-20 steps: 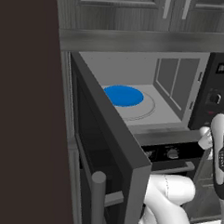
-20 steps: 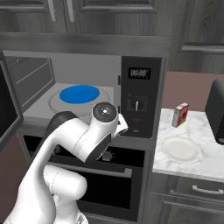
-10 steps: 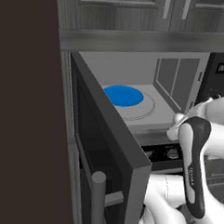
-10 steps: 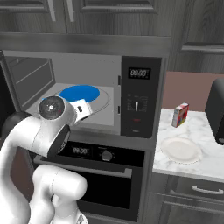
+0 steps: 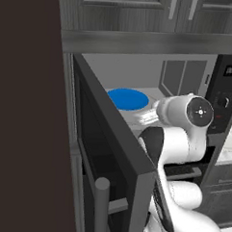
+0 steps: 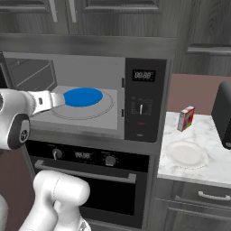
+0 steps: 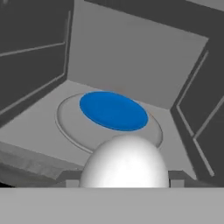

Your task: Pick the egg from the counter and place it in the microwave.

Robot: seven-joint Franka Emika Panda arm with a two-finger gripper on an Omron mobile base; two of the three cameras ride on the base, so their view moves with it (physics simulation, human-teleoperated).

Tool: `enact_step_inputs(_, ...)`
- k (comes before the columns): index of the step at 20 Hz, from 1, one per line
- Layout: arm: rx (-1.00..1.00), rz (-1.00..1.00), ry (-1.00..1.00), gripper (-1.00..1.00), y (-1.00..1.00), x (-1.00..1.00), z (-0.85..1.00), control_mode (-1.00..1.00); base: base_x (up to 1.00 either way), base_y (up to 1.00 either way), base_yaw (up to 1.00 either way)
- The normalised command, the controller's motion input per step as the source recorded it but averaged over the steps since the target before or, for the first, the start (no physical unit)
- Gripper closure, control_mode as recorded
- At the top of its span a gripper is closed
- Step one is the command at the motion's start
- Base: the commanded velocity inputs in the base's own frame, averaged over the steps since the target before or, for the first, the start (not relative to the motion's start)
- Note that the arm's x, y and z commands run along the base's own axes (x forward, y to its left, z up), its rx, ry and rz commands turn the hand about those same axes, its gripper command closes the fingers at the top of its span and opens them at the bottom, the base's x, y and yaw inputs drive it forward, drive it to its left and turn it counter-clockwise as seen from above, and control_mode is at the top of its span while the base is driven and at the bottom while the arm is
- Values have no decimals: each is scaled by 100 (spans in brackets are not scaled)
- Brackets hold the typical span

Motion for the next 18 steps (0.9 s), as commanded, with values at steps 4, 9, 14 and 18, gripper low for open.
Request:
enact_step_inputs(4, 22, -19, -5, 100, 63, 31, 3, -100, 0, 0, 0)
enact_step_inputs(9, 25, -10, -19, 100, 5, 21, -21, -100, 0, 0, 0)
enact_step_inputs(14, 10, -7, -1, 100, -1, 75, 12, -100, 0, 0, 0)
enact_step_inputs(18, 0, -2, 10, 100, 0, 74, 10, -100, 0, 0, 0)
